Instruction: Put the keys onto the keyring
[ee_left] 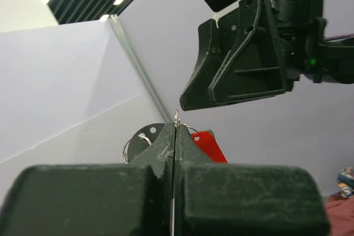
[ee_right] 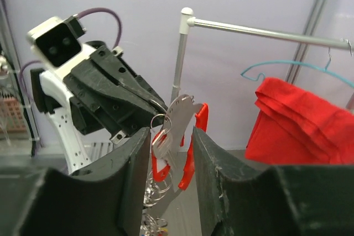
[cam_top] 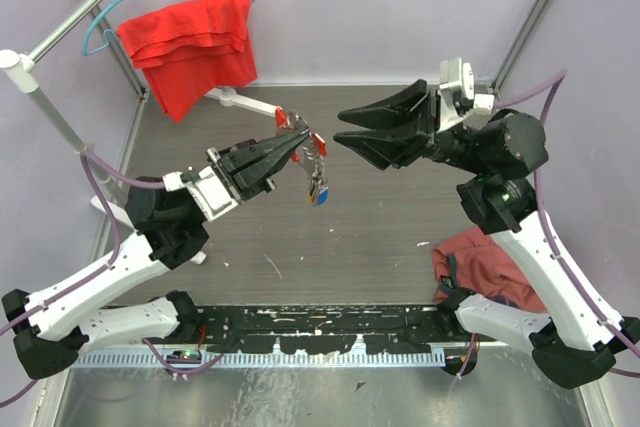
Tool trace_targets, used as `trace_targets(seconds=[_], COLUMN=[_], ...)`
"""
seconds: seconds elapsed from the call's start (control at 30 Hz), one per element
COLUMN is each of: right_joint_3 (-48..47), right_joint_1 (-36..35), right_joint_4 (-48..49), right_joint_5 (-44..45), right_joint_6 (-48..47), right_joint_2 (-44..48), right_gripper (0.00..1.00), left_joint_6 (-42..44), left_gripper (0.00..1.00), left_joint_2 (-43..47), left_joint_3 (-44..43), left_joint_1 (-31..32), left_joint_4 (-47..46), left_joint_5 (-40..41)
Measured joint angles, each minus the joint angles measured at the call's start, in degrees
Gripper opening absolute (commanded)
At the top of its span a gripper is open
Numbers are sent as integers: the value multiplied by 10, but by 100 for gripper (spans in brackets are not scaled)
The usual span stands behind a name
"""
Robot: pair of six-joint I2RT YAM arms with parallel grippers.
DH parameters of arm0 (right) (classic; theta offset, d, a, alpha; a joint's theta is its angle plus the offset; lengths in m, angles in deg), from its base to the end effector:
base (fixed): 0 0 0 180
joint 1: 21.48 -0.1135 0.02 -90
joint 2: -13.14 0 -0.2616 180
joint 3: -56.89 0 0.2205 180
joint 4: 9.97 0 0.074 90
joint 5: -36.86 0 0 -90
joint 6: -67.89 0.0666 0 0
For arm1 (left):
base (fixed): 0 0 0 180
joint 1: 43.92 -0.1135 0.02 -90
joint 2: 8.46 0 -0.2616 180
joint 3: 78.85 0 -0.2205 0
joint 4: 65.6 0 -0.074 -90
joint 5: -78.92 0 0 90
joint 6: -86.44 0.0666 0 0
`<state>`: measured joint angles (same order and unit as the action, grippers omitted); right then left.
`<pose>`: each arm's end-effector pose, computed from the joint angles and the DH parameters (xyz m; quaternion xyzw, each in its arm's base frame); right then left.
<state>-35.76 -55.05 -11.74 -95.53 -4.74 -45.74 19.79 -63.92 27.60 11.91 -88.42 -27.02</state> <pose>0.1190 0.1328 0.5253 -0.3767 0.4030 0.5089 0.6608 0.0891 -0.1638 0.4879 0.3594 0.2367 -0.3072 0.8488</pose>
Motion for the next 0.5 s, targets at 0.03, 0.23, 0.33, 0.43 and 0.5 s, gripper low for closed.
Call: trace_targets(seconds=[0.03,0.23,0.33,0.43,0.5], right_joint_3=[-13,-71,-90,-95,-95], right_joint_1=[0,0,0,0,0], right_joint_4=[-14,-66,-84,-99,-106], right_joint_5=[-17,-112,-153,-182,-193], right_joint_6=[-22,-104,-122,-132,-136], right_joint_2=[0,-3,-8,-11,-13], right_gripper=[38,36,36,36,36], left_joint_6=[-14,-107,-141,-165,-177], left_gripper=[0,0,0,0,0], left_joint_2=[2,5,5,4,2], left_joint_3=[0,0,0,0,0], left_joint_1=[0,0,0,0,0], left_joint_4=[0,-23,-38,-50,-57], left_joint_5=[-10,-69,-88,-104,-116])
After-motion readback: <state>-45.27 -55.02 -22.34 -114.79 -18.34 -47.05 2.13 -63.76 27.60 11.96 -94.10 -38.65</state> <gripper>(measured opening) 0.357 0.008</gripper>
